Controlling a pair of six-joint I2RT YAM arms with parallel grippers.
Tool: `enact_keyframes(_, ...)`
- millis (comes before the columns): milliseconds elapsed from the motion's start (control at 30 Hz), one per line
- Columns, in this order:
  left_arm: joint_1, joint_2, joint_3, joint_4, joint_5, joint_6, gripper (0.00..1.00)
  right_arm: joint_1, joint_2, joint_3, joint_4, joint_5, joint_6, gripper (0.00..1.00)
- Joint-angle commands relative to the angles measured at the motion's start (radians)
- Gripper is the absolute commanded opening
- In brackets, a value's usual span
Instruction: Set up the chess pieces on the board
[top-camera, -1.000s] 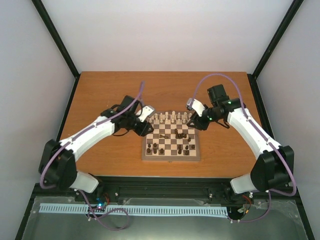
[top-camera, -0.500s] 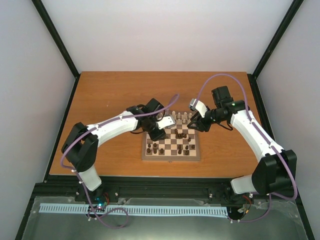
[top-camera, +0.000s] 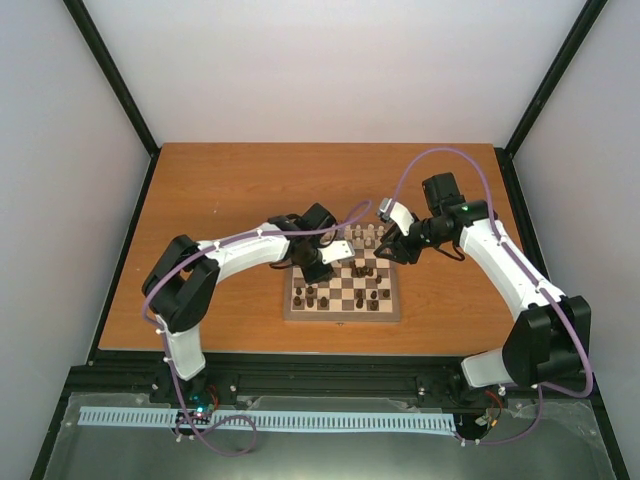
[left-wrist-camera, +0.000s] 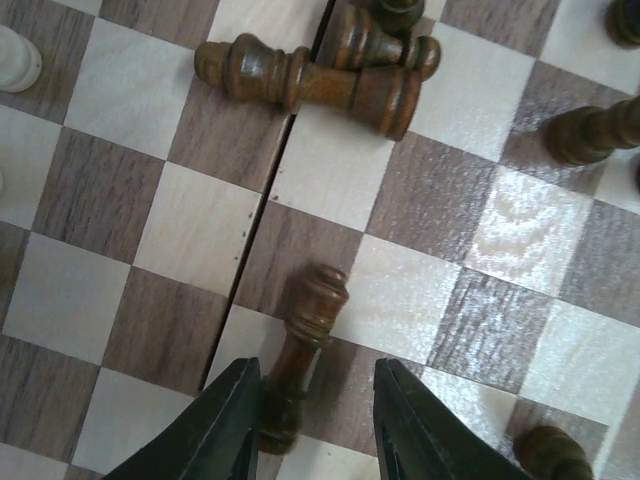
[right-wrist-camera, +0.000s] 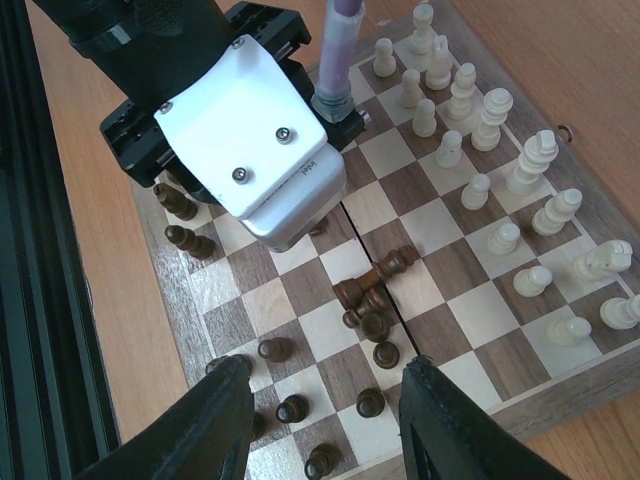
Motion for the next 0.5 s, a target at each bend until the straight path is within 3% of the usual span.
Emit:
enact_keyframes(0,-0.009,0.023,-0.008,0.039,-0.044,0.041,0.34,-0.008,0.017,-0.012,0.008,-0.028,-0.017,0.40)
enact_keyframes(467,-0.009,-0.003,-0.052,0.039,-0.129,0.030,0.31,-0.008,0.033,-0.016,0.005,-0.044,-0.032,0.41)
